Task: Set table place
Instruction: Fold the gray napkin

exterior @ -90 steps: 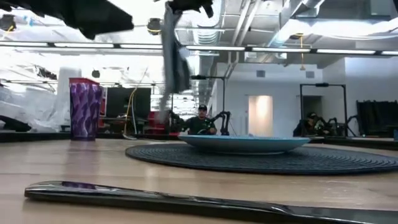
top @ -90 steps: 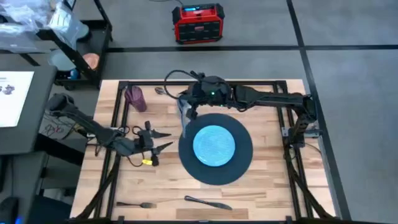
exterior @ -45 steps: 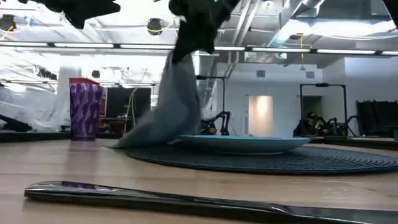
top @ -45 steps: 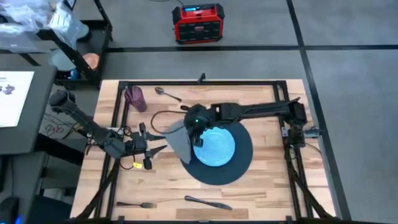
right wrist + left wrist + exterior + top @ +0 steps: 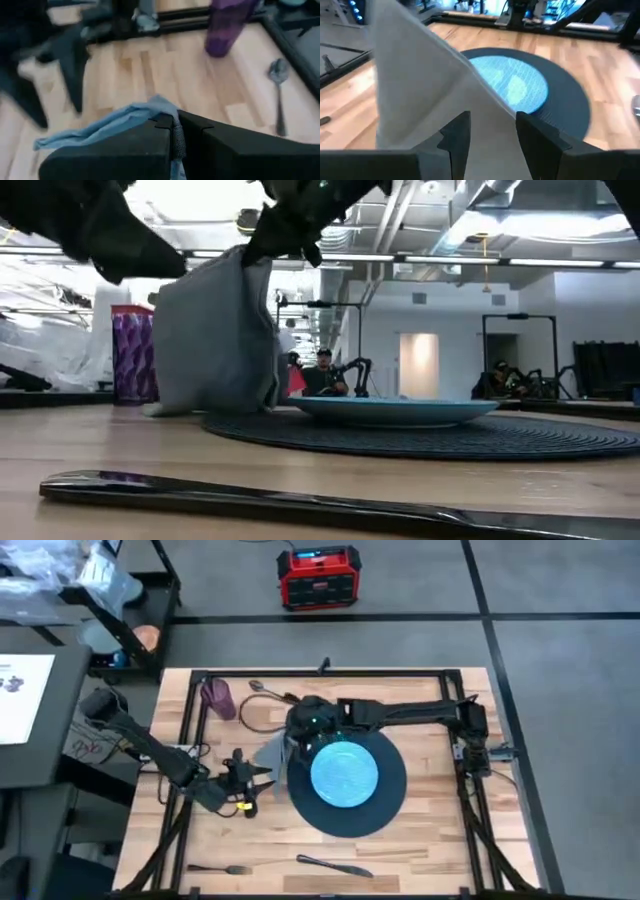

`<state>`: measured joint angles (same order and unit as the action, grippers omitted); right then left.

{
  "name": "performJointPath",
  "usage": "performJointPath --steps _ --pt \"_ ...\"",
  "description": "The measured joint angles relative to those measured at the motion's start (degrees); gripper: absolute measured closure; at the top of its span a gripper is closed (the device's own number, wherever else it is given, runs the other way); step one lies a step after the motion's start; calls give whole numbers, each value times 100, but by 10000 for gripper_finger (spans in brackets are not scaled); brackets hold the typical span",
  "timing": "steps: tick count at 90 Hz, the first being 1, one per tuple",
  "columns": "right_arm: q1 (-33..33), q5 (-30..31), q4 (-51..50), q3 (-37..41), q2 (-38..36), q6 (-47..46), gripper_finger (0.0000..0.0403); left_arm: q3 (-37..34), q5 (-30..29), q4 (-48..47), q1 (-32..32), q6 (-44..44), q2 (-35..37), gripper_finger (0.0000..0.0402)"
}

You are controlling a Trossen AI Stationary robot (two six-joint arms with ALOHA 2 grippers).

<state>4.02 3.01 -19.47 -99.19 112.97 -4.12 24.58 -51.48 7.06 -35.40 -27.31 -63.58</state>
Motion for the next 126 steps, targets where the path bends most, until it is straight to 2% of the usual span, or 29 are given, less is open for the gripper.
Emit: performJointPath --steps 26,53,66,76,89,108,118,126 --pt "203 1 7 -5 -9 -103 403 0 -15 187 23 -382 -478 258" --pt "342 -4 395 -5 -11 -101 403 0 -28 657 172 -361 -965 258" --pt "363 0 610 -5 -9 -101 403 6 -29 1104 276 -42 -1322 258" --pt "358 0 699 -5 -11 -103 403 174 -145 1041 355 208 -1643 258" --pt "358 -2 839 -5 -11 -186 403 523 -510 1039 464 760 -2186 258" --pt "332 -1 837 -5 -11 -192 403 1150 -1368 1012 591 1313 -2944 258" --pt "289 -6 840 -5 -11 -192 403 1507 -1933 784 624 1518 -3253 258" --pt "271 -11 833 -5 -11 -190 403 1779 -2164 506 626 1629 -3447 258"
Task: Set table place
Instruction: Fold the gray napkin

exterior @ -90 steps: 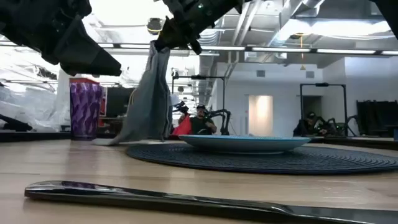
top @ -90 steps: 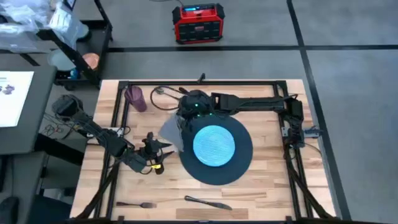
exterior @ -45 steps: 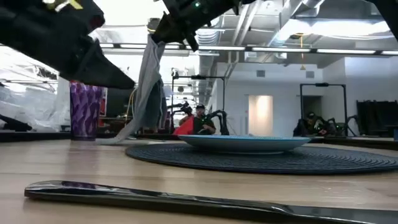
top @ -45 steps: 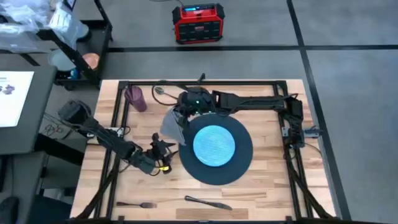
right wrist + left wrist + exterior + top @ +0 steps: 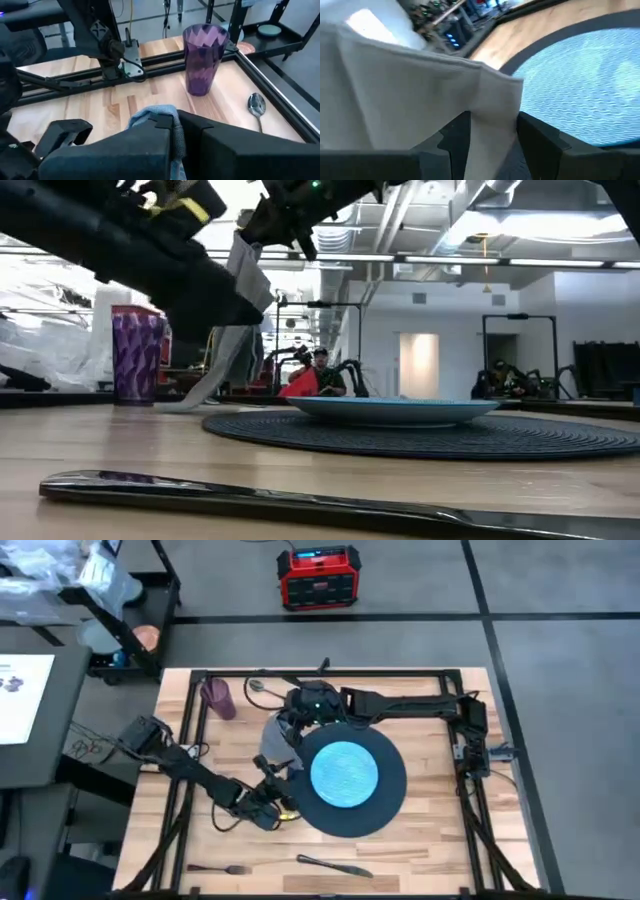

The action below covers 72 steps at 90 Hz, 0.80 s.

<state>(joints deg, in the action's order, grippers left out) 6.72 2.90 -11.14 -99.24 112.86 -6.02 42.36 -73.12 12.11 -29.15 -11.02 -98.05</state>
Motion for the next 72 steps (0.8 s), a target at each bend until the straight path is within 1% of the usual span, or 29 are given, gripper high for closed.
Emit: performJointPath --steps 11,21,41,57,63,72 --pt "-9 -2 -45 0 0 0 403 284 -71 -406 0 -13 -142 258" --pt "-4 -2 -63 0 0 0 403 365 -37 -634 -9 -437 -143 258" --pt "15 -6 65 0 0 -2 403 370 240 -518 -27 -1167 -143 258" --pt "17 -8 345 0 0 -122 403 370 236 -242 -26 -1196 -143 258" --pt "1 -14 367 0 0 -206 403 370 156 -205 25 -1197 -143 258" --pt "-48 -15 374 0 0 -299 403 370 -172 -209 103 -1196 -143 258"
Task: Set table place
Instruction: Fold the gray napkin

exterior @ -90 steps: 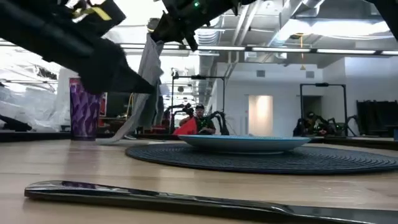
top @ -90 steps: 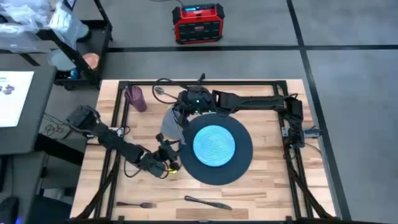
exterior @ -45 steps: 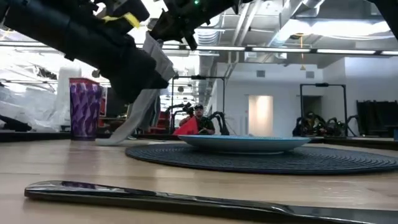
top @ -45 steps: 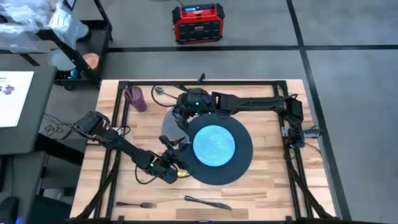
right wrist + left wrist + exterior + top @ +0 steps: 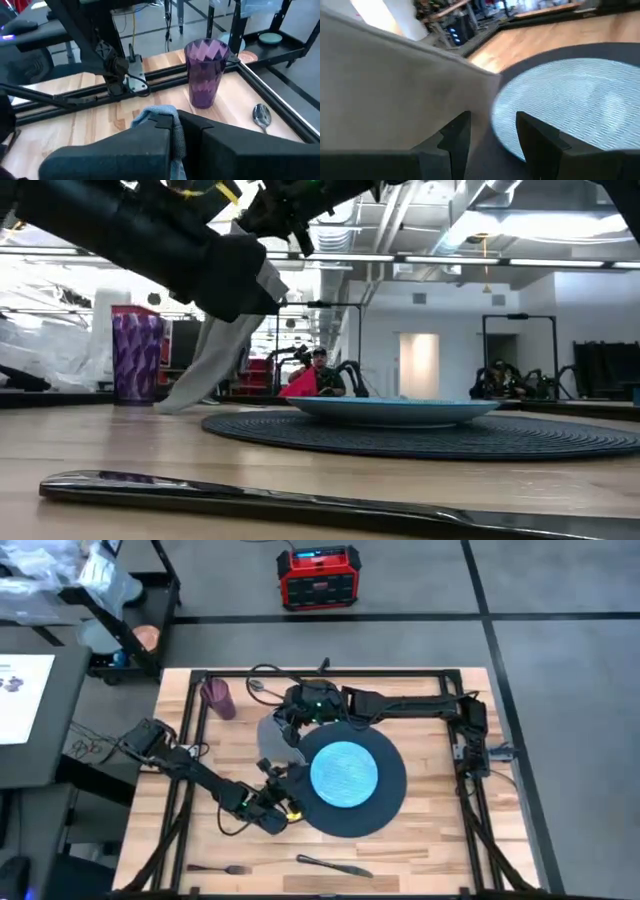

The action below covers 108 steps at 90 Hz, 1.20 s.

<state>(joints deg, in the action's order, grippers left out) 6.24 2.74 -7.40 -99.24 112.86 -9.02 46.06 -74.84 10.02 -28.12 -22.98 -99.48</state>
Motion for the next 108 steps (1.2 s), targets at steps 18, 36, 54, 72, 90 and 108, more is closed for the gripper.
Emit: performJointPath --steps 18,36,54,72,90,108 --pt "-70 -2 -202 0 0 0 403 -2 -342 -13 47 279 2 258" --pt "-6 0 -588 0 0 3 403 -4 -497 -195 -78 280 22 271" --pt "-14 0 -775 0 0 42 403 -4 251 -1414 -105 -875 420 376" --pt "-35 0 -766 0 0 46 403 -7 595 -2345 -117 -1532 789 400" --pt "-85 2 -1122 0 0 48 403 -4 701 -3549 -376 -2125 1306 401" --pt "-232 99 -1955 0 0 197 403 -7 757 -4879 -808 -3171 1867 401"
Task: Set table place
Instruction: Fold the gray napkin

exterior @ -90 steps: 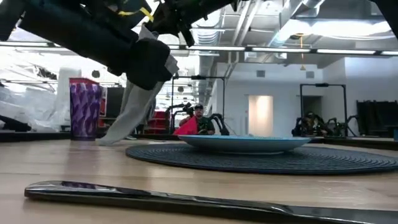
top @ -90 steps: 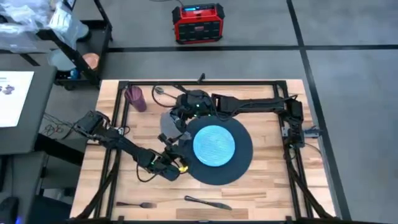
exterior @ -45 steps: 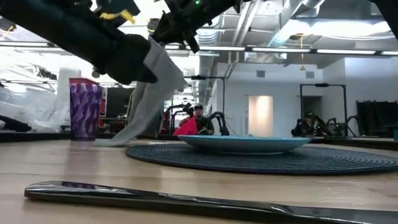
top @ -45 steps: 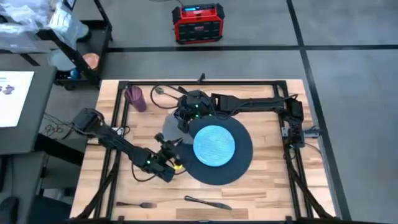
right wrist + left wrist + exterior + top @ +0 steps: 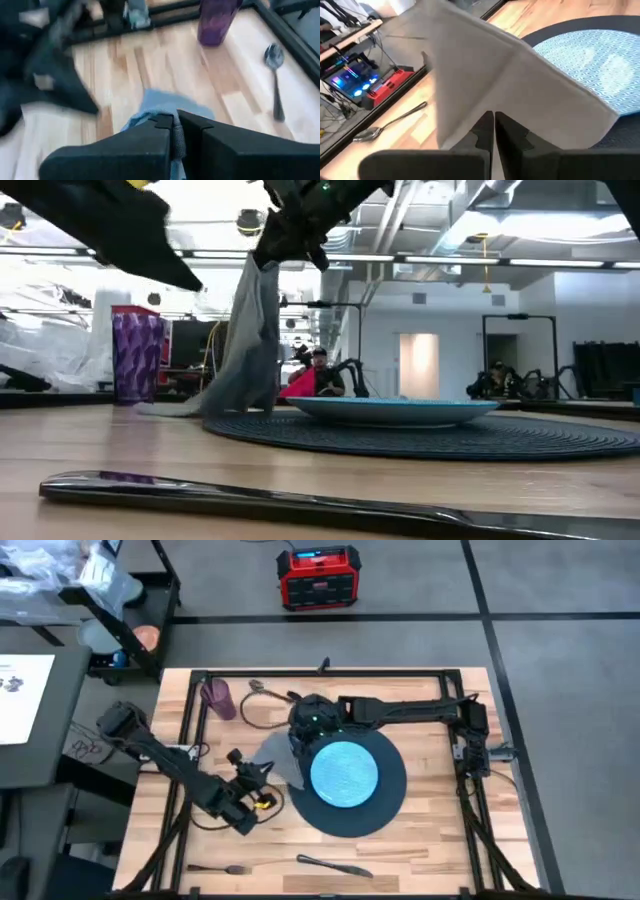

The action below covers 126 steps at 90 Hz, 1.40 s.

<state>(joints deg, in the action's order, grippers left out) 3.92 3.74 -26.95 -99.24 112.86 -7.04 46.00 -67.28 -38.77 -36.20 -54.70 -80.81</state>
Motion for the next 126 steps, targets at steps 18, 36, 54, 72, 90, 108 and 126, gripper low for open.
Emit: performJointPath --steps 18,36,54,72,90,108,126 --pt "-144 411 -1002 0 -46 109 403 0 8 -95 -206 -141 16 401" --pt "-414 466 -1821 0 -48 66 403 0 72 -134 -201 -195 -213 401" --pt "-583 611 -2134 0 -48 245 400 0 102 -145 -197 -303 -320 401" --pt "-548 611 -2087 0 -48 354 363 0 93 -137 -199 -399 -320 401" --pt "-450 616 -2328 0 -48 217 312 0 97 -208 -233 -472 -320 401" --pt "-408 688 -2915 0 -48 190 293 0 97 -948 -395 -1174 -320 401" --pt "-385 687 -3448 0 -46 -55 292 -290 32 -1042 -616 -1933 -318 401"
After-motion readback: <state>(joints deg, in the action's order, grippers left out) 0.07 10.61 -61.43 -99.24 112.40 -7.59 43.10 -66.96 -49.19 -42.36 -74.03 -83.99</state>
